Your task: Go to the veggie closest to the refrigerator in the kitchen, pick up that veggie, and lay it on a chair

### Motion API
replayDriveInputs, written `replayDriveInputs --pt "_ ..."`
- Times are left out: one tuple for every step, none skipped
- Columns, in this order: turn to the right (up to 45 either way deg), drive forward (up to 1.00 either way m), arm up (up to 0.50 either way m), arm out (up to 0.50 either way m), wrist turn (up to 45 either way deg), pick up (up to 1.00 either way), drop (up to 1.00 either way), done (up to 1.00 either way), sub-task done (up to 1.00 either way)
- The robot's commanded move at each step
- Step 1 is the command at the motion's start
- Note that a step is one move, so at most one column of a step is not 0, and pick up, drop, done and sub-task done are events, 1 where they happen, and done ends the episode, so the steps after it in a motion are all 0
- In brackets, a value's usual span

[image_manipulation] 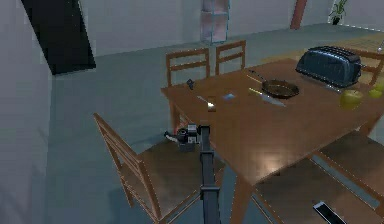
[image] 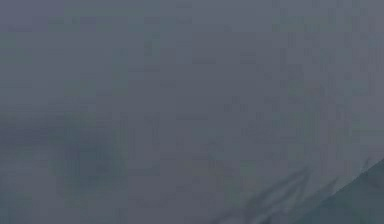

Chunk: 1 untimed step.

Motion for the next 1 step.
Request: replayDriveInputs --pt "0.0 0.00 -0.32 0.00 0.0 0.00 0.00 0.00 0.00"
